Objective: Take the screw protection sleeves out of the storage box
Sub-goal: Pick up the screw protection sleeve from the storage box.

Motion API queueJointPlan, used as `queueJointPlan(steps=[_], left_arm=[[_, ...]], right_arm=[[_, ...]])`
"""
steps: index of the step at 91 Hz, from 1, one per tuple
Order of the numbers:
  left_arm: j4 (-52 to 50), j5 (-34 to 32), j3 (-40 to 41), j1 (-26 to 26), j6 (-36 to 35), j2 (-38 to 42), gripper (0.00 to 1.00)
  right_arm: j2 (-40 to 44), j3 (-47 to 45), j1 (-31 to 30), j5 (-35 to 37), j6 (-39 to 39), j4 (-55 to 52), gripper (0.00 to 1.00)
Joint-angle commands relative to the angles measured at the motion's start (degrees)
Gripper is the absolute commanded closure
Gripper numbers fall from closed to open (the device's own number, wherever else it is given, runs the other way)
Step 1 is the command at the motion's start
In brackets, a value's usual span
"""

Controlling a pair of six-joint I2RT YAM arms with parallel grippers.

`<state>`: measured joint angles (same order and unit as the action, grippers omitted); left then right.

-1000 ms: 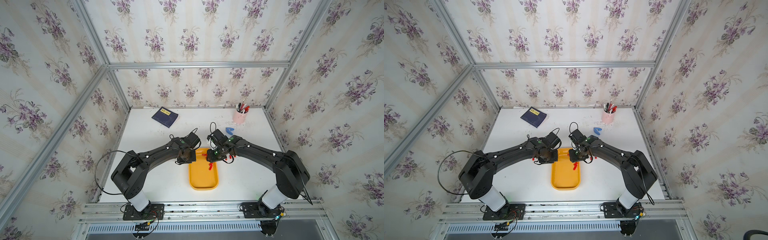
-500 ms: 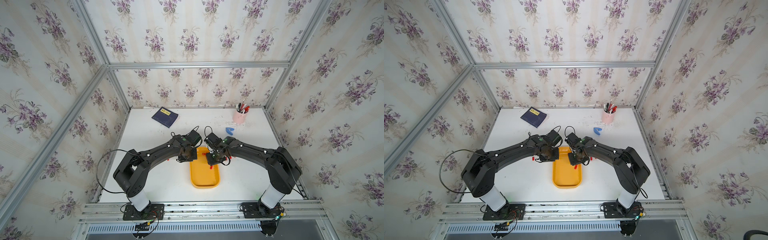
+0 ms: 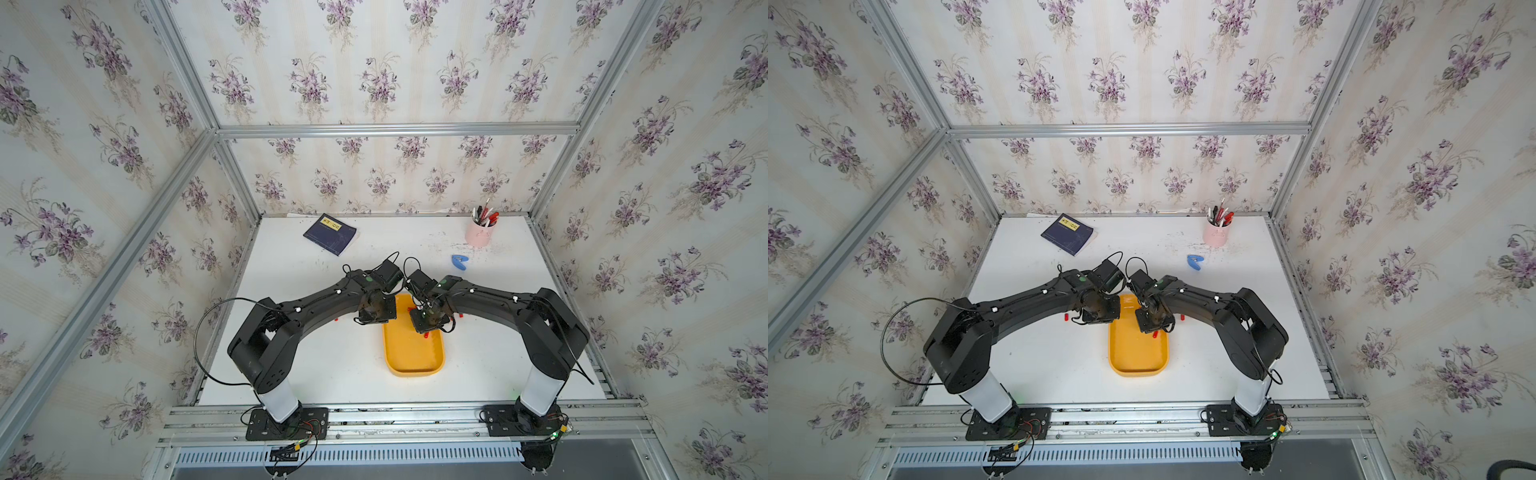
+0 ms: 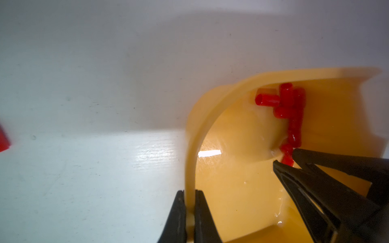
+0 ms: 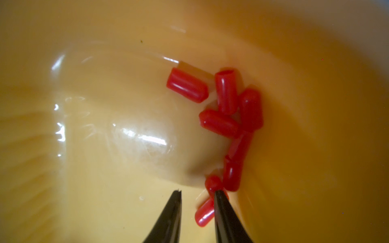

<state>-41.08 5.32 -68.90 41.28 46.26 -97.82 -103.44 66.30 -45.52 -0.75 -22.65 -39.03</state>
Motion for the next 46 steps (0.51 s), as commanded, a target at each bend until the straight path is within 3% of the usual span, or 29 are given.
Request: queueJointPlan(steps=[1,46], left_arm=[[-3.6,-1.7,-0.2,-0.1,-1.5,-0.2,1.00],[-5.2,-1.8,-1.0,-0.1,-2.9,-0.1,1.00]], right_arm=[[-1.2,0.6,-0.3,5.8,-0.5,-5.2,0.68],[-4.0,2.7,-2.0,9.1,-1.2,-7.9,0.69]])
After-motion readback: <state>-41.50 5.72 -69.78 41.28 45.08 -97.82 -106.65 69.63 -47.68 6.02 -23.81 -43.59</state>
